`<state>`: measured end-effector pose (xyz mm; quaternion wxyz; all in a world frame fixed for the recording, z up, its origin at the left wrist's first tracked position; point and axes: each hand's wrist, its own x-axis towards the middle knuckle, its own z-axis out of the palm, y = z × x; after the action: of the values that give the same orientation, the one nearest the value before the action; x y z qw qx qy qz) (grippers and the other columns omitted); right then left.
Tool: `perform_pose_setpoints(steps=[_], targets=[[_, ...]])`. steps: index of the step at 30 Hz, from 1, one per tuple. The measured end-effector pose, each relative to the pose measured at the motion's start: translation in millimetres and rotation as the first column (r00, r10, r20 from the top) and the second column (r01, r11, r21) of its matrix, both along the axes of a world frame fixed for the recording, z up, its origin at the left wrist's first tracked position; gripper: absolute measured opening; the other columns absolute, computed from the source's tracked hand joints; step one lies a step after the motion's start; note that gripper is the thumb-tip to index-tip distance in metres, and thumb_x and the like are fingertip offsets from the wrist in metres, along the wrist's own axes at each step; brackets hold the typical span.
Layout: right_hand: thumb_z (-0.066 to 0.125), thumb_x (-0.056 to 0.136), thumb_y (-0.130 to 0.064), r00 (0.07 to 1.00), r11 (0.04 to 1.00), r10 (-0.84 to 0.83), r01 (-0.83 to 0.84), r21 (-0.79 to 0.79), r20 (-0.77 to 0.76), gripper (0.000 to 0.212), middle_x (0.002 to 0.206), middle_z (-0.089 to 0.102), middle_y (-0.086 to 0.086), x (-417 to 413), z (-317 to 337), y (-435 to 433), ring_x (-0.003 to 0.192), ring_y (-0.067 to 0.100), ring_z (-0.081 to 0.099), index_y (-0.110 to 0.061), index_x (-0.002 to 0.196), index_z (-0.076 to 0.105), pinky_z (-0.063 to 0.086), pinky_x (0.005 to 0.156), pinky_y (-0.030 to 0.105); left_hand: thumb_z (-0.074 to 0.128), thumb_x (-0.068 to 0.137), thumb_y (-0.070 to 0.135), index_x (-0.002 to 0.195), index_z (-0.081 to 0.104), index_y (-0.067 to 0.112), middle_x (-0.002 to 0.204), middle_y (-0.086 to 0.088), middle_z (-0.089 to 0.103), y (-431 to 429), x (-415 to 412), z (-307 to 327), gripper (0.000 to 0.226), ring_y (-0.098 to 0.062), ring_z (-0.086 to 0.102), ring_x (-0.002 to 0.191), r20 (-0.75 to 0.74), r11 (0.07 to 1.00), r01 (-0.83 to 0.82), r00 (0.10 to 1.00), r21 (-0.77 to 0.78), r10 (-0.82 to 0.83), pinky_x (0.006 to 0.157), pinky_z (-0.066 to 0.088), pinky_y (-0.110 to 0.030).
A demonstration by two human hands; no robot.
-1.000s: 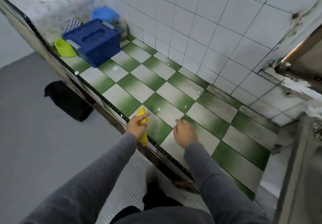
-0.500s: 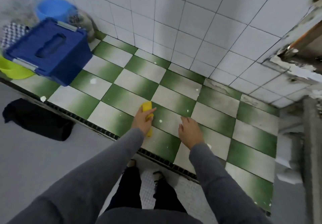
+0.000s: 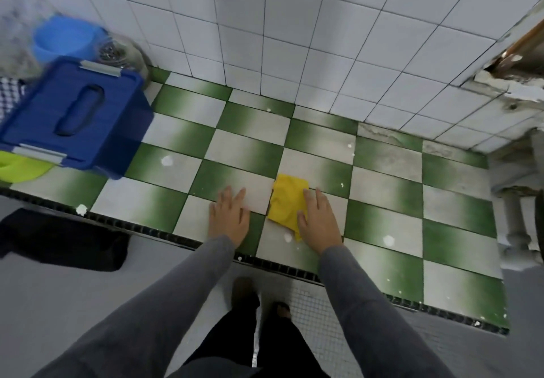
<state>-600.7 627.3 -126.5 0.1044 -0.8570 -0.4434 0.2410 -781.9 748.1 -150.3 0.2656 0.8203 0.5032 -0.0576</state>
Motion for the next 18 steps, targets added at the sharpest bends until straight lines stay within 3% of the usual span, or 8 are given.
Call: perform_pose_setpoints(steps=[4, 9, 14, 18], targets=[[0.037, 0.105, -0.044, 0.997, 0.997, 0.053, -0.049, -0.058, 0.060, 0.064, 0.167, -0.008, 0.012, -12, -9, 11, 0.154, 0.034, 0.000, -0.027, 0.160, 0.009, 0.009, 0.125, 0.043, 0.027, 0.107, 0.032, 0.159, 0.013, 0.018, 0.166, -0.012, -0.005, 9, -43, -17, 0.056, -0.030, -0.004, 0.153, -0.048, 0.994, -0.070, 0.996, 0.078, 0.074, 0.124, 0.003, -0.046], [0.036, 0.105, -0.050, 0.999, 0.997, 0.031, -0.032, -0.064, -0.019, 0.063, 0.166, -0.018, 0.014, -25, -28, 26, 0.153, 0.038, -0.010, -0.031, 0.160, 0.013, 0.003, 0.125, 0.045, 0.004, 0.094, 0.041, 0.158, 0.009, 0.012, 0.166, -0.010, -0.001, 14, -69, -30, 0.071, -0.029, 0.000, 0.154, 0.008, 0.976, -0.117, 0.993, 0.182, 0.117, 0.122, -0.001, -0.042], [0.034, 0.105, -0.051, 0.996, 0.999, 0.038, -0.037, -0.012, 0.079, 0.057, 0.166, -0.011, 0.017, -55, -36, 48, 0.152, 0.042, -0.007, -0.031, 0.158, 0.025, 0.000, 0.123, 0.047, -0.005, 0.091, 0.042, 0.155, 0.000, 0.010, 0.165, -0.007, -0.004, 17, -88, -40, 0.072, -0.024, -0.003, 0.153, -0.014, 0.966, -0.091, 0.995, 0.244, 0.097, 0.122, -0.006, -0.040], [0.035, 0.105, -0.047, 0.991, 0.992, 0.118, -0.120, 0.038, 0.057, 0.049, 0.166, 0.005, 0.020, -97, -40, 61, 0.151, 0.046, 0.006, -0.027, 0.150, 0.044, 0.008, 0.121, 0.054, -0.004, 0.093, 0.042, 0.157, 0.010, 0.009, 0.165, -0.007, 0.006, 14, -96, -49, 0.073, -0.027, 0.005, 0.153, -0.024, 0.963, -0.035, 0.999, 0.268, 0.043, 0.123, 0.000, -0.043]])
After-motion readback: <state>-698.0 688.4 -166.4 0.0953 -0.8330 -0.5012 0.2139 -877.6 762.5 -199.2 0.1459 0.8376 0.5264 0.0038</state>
